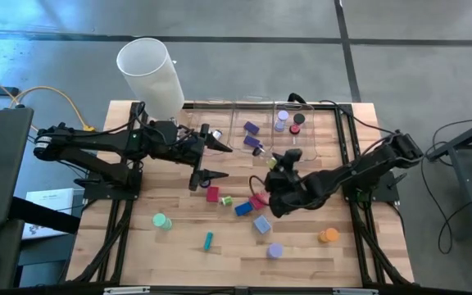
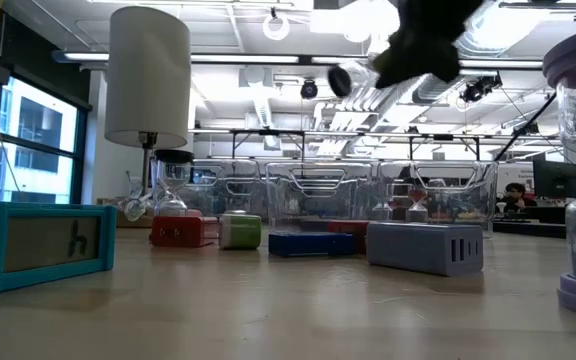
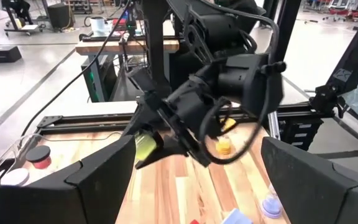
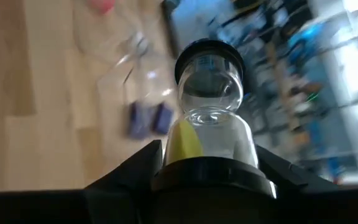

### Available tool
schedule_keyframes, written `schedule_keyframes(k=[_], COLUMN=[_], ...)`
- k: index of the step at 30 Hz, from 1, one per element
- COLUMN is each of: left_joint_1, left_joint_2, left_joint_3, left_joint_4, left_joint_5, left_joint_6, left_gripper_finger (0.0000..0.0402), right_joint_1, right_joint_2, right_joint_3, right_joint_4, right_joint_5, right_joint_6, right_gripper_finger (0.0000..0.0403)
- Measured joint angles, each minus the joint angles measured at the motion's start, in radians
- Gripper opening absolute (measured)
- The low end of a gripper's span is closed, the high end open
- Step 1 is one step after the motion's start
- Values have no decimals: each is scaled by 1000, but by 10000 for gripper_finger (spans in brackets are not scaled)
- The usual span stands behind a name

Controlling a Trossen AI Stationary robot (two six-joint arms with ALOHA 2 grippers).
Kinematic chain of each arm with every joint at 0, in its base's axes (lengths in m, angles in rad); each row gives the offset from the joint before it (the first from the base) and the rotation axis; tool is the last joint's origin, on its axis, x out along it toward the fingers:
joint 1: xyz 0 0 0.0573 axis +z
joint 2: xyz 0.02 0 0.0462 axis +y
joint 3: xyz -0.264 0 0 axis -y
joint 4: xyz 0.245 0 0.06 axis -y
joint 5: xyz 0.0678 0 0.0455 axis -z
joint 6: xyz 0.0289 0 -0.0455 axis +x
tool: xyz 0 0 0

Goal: Pick & Place Office items
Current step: Put the green hourglass into the right transparent bin

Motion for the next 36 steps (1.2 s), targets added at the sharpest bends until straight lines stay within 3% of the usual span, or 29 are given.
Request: schedule_keyframes(k=[5,10,16,24,36], left_joint_1=[0,0,0,0,0], left_joint_2=[0,0,0,0,0], left_joint_3=[0,0,0,0,0], left_joint_4=[0,0,-2,-9,-37], left_joint_5=[-1,-1,-1,-1,0], left_joint_6=[7,8,7,-5,-7], left_gripper_finger=[340,340,340,340,340], right_joint_1=[-32,-108,-287,-546,-755], right_joint_2=[-67,-137,-188,-180,-114], right_joint_3=[0,0,0,0,0], right_joint_4=[-225,-347,-369,-342,-309], right_joint_5=[-151,-327,-481,-674,-844], right_joint_6=[260,354,283,124,-7], right_gripper_finger=[183,183,195,182,183])
